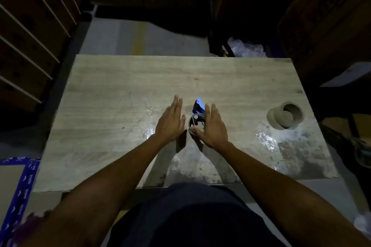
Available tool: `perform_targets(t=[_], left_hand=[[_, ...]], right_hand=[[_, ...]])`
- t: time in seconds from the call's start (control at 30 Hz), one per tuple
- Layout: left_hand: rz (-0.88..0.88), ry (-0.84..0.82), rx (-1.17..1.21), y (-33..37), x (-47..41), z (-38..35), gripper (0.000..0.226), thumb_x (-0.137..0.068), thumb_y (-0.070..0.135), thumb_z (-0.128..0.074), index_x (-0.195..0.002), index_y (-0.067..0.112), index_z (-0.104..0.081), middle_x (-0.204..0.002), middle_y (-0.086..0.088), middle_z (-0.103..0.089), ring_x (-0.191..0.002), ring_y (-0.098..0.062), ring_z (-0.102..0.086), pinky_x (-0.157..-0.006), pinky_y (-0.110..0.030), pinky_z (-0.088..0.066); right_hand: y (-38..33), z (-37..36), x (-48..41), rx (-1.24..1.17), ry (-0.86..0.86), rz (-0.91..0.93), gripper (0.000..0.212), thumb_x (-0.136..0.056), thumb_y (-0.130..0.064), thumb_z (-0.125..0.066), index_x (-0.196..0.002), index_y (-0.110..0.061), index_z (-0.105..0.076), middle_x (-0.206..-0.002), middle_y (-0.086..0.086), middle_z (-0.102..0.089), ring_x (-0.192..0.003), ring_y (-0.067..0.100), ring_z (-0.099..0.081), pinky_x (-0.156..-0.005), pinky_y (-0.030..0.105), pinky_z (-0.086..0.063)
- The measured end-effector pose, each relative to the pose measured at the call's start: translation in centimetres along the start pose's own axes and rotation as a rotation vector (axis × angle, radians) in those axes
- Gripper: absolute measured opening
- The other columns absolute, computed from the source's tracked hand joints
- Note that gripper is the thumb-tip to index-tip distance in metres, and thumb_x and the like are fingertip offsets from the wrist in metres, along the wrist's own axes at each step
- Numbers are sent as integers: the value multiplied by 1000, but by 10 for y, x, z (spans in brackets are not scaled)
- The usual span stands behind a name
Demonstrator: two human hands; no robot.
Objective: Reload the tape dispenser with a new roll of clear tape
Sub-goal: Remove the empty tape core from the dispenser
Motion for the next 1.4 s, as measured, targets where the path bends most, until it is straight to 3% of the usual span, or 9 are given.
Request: perform_targets(t=[0.2,0.4,0.57,0.7,0.87,0.97,1.1,1.17,1.4], left_hand=[[262,6,115,-15,-1,-12,47,-104,16,-45,-150,10,-35,-166,-10,-26,-123,-35,-60,-83,-42,-56],[354,74,259,-13,0,-17,46,-97,1,-49,-142,7,-44,-128,-19,-65,-113,-35,-64,-75,-31,-45],[524,-12,486,-13,2,-38,38,-95,4,-50,-133,6,-56,-112,-17,-73,-101,-30,-69,-84,-34,-53],[645,35,667,-12,3,-41,31,-94,8,-51,-123,7,-63,-108,-13,-72,-81,-20,-66,-73,-29,-51],[839,130,1081,-11,10,-35,27,-90,8,-57,-115,7,-67,-101,-15,-74,-85,-34,-70,-74,-46,-58],[852,192,1258,0,15,-17,25,-94,8,-52,-112,7,-69,-91,-11,-73,-75,-25,-67,-58,-31,-51],[797,192,1346,31,19,8,24,-91,16,-52,-93,20,-76,-97,-8,-77,-88,-25,-72,-60,-30,-57],[750,186,1409,51,19,21,26,-90,25,-52,-90,26,-77,-99,-6,-78,-92,-25,-72,-63,-32,-58],[523,274,1322,93,21,75,34,-100,24,-55,-134,27,-58,-122,2,-71,-109,-16,-70,-79,-32,-59]], right_hand=[[-2,-24,-6,14,-87,-48,113,-73,-71,-65,-157,-19,-12,-166,13,-5,-147,38,-24,-101,52,-48],[1,-40,-11,-22,-76,-109,100,-81,-55,-68,-156,-18,-15,-164,16,-5,-141,41,-31,-98,49,-51],[3,-32,-15,-92,-7,-138,78,-78,-43,-70,-142,-21,-33,-144,14,-34,-119,34,-49,-82,41,-55],[6,-17,-16,-207,20,-162,62,-76,-50,-64,-130,-26,-45,-128,6,-44,-107,28,-55,-76,37,-54],[8,16,-15,-416,24,-153,65,-68,-63,-67,-124,-34,-50,-121,0,-47,-95,18,-59,-74,29,-53],[4,43,-12,-571,20,-87,70,-66,-46,-81,-128,-31,-53,-119,-1,-51,-96,10,-53,-72,12,-41],[-6,70,2,-873,-34,-78,69,-65,-43,-82,-127,-31,-56,-128,-4,-58,-112,16,-59,-85,40,-59],[-13,85,11,-1057,-47,-62,65,-62,-47,-79,-123,-33,-59,-128,-3,-61,-112,12,-62,-79,31,-60],[-32,118,26,-1596,-200,-48,59,-70,-31,-68,-126,-15,-63,-117,13,-70,-101,30,-68,-80,43,-56]])
Point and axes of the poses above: each hand's wrist, its own x-axis away from the middle knuckle, its own z-axis out of the back of the hand, y = z × x, the point moved 9 cm from there along -x, towards the middle knuckle
